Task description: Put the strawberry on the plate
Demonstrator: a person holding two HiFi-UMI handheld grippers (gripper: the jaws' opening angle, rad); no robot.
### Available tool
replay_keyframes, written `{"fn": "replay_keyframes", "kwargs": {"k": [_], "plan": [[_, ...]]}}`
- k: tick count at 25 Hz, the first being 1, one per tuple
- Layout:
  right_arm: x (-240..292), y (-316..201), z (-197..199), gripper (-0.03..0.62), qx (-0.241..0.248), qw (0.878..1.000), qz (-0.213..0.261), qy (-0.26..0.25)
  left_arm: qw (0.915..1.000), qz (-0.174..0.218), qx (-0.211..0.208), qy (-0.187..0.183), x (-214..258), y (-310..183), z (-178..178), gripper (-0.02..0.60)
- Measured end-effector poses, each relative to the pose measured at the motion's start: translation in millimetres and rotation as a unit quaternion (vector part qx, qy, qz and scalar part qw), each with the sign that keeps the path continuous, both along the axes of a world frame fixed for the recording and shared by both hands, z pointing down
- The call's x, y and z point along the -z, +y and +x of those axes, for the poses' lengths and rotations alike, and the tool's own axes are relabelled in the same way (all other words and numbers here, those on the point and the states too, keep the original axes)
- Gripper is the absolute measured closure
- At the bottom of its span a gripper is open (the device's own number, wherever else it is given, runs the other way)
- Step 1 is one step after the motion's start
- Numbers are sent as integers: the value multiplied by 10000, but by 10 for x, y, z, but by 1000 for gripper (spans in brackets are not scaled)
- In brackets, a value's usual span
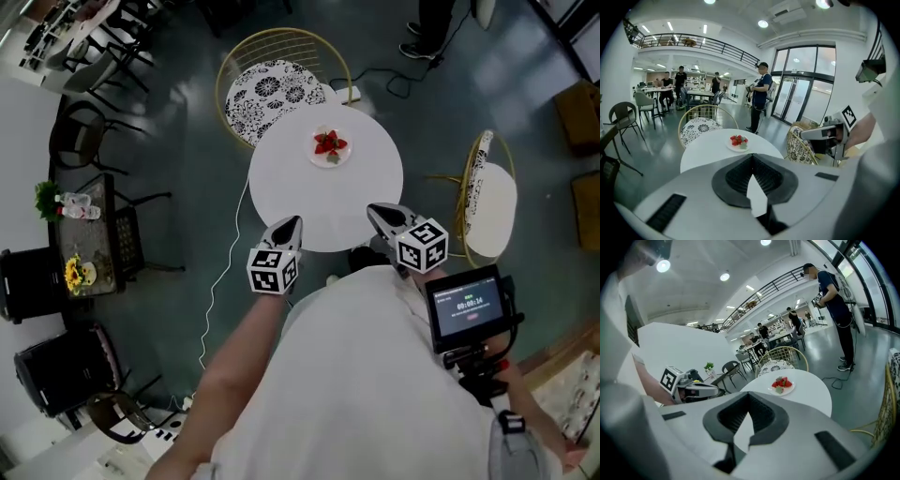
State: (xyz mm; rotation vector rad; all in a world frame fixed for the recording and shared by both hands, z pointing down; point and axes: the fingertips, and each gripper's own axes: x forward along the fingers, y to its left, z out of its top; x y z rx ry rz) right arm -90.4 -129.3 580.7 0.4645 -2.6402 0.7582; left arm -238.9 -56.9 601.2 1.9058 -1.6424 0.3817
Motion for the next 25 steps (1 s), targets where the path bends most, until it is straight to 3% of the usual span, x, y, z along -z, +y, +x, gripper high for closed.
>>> {"fn": "replay_keyframes", "kwargs": {"k": [12,25], "plan": [[172,380,119,589,52,9998,147,-112,9996,179,-100,201,108,531,198,575],[200,276,215,589,90,9998,132,-118,9996,118,-142,211,106,412,381,575]]}}
